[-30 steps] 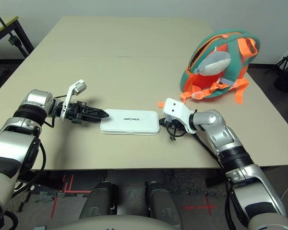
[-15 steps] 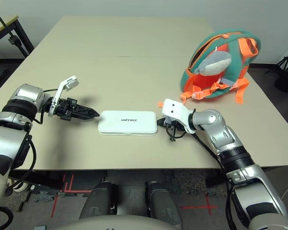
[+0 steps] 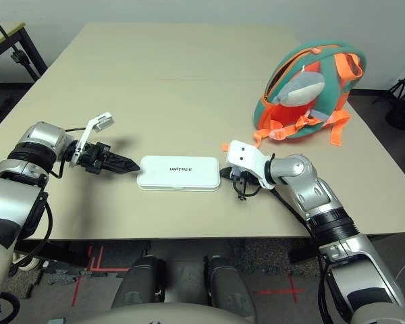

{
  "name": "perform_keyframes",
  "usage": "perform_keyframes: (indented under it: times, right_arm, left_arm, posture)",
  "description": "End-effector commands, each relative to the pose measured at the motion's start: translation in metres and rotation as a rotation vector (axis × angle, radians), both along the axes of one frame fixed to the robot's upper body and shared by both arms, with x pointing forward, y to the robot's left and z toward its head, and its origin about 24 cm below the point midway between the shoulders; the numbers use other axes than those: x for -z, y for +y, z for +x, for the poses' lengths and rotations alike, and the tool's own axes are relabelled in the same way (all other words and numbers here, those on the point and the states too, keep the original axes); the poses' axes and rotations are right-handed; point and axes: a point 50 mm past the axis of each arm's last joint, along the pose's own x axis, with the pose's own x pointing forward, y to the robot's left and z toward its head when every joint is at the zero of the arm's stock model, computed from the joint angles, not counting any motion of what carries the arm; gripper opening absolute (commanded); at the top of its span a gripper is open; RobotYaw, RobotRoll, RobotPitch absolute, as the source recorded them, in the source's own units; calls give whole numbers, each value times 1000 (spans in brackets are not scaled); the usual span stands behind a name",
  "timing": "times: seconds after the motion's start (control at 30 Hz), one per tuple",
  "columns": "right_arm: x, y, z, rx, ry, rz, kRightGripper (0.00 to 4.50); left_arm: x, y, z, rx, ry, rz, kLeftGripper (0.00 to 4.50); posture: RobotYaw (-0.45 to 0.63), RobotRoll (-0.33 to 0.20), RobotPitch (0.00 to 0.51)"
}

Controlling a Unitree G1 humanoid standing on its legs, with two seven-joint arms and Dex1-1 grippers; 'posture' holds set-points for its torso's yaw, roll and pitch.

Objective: Put the pencil case into the backpack and zip it.

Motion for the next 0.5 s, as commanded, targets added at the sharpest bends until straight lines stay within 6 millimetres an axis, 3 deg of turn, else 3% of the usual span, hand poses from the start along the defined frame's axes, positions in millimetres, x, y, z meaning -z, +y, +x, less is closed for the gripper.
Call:
perform_keyframes:
  times: [0.03, 0.5]
  right_arm:
    - [1, 10, -4, -43, 5, 1, 0]
    - [1, 21, -6, -73, 5, 12, 0]
  left_arm:
    - [10, 0, -3, -14, 38, 21, 4435]
    - [15, -3, -3, -31, 50, 13, 4435]
  posture:
    - [69, 0, 82]
    - [63, 0, 86]
